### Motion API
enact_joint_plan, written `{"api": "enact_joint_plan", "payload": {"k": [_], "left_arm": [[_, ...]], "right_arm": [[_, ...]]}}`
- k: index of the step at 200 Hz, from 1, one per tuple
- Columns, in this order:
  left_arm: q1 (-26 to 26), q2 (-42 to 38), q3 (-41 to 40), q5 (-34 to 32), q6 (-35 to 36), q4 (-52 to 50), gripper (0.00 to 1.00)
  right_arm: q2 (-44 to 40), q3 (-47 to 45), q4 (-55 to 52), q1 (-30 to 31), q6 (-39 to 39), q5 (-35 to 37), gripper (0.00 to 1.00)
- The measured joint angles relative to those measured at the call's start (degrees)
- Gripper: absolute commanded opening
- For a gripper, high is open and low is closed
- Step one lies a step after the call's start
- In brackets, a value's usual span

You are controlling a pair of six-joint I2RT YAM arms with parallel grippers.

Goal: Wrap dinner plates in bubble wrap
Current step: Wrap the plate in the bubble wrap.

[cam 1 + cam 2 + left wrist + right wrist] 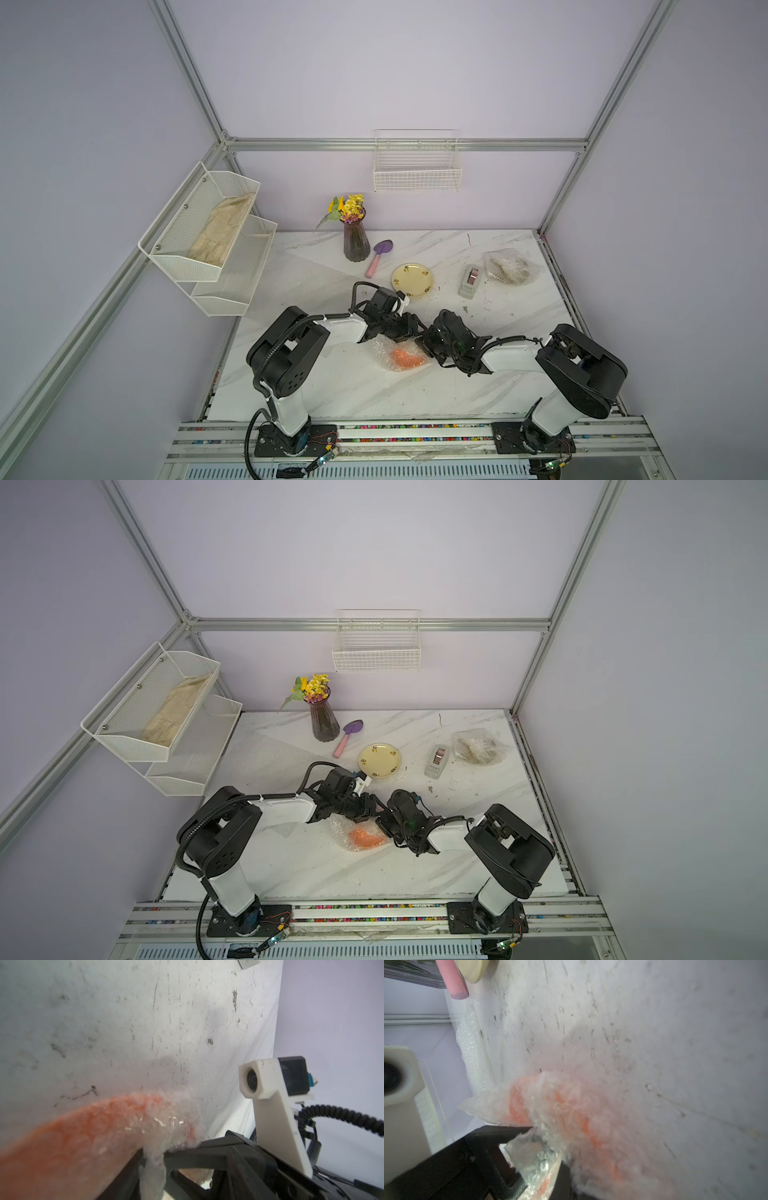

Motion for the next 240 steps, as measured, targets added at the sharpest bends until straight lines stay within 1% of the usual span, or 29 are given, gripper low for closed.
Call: {"api": "enact_joint_plan", "payload": {"k": [6, 19, 31, 43, 66, 105, 139, 175, 194, 214, 240], "left_arm": [[-0.2, -0.9, -0.4, -0.3, 0.2, 0.0, 0.6], [-0.5, -2.9, -0.8, -1.2, 0.4, 0.0, 0.55], [-0.5, -4.4, -0.9, -1.9, 0.7, 0.0, 0.47], [-0.5, -5.7, -1.0, -3.0, 1.0, -0.2, 0.36], [-0.5, -7.8, -2.1, -5.0, 1.3, -0.5, 0.2], [-0.5, -8.4, -3.0, -7.0, 1.4, -2.8, 0.0], [-0.7, -7.7, -2.9, -6.3, 1.3, -2.6, 0.0], [-1.8, -0.6, -2.8, -3.0, -1.8, 0.5, 0.0], [-1.0, 0.5, -2.6, -1.1, -3.5, 1.6, 0.0], [-0.7, 0.8, -2.6, -0.4, -4.6, 2.0, 0.09], [-0.8, 0.6, -2.6, 0.3, -5.0, 2.9, 0.33]], "right_arm": [[0.0, 0.0, 0.0, 0.0, 0.0, 0.0, 0.0], [0.0, 0.0, 0.1, 0.0, 0.0, 0.0, 0.0], [0.0, -0.1, 0.2, 0.1, 0.0, 0.0, 0.0], [0.0, -0.1, 0.2, 0.1, 0.0, 0.0, 0.0], [0.0, -0.1, 0.2, 0.1, 0.0, 0.0, 0.0], [0.0, -0.1, 0.2, 0.1, 0.0, -0.1, 0.0], [0.0, -0.1, 0.2, 0.1, 0.0, -0.1, 0.0], [0.1, -0.2, -0.1, 0.1, 0.1, -0.1, 0.0], [0.0, -0.3, 0.1, 0.0, 0.2, 0.0, 0.0], [0.0, -0.3, 0.0, 0.0, 0.2, 0.1, 0.0], [-0.4, -0.3, -0.6, 0.0, 0.1, 0.4, 0.0]]}}
